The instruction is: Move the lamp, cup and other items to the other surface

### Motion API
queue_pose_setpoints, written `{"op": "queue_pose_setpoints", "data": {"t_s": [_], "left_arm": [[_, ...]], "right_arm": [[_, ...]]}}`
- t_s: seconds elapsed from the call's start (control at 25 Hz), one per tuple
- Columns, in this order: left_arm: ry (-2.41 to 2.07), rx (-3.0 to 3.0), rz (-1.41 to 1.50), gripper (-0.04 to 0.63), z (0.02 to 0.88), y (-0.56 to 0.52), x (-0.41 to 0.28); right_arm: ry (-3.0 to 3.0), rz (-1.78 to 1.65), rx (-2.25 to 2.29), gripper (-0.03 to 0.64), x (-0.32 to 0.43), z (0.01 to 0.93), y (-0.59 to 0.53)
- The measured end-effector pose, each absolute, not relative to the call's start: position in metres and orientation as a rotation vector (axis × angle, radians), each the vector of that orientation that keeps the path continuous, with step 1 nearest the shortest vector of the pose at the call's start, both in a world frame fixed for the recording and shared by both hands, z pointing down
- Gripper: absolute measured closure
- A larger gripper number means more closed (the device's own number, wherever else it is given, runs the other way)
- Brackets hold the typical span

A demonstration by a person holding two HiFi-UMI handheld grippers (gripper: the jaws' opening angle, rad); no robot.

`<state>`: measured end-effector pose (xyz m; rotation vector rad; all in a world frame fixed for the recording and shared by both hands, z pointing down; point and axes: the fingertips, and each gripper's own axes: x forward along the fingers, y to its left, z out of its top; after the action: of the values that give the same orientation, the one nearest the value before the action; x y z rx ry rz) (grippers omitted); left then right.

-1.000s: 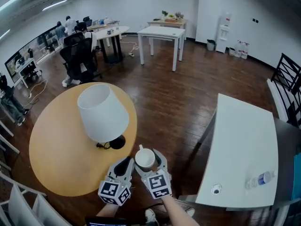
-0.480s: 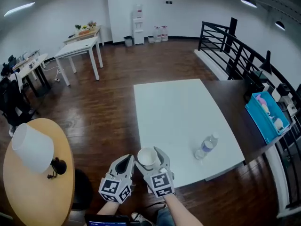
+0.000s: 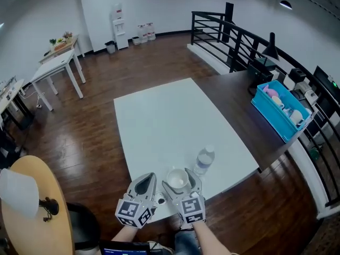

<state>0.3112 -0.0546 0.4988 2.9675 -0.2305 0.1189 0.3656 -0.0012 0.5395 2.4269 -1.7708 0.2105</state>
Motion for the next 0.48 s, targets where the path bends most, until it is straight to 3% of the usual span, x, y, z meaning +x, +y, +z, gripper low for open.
{"op": "queue_pose_setpoints", "data": {"t_s": [0.48], "left_arm": [[-0.156,2.961,0.240,0.583,0.525,-0.047,0.335]], "right_arm": [[-1.649,0.343,2.568,0.219,0.400,0.584,0.031]]}}
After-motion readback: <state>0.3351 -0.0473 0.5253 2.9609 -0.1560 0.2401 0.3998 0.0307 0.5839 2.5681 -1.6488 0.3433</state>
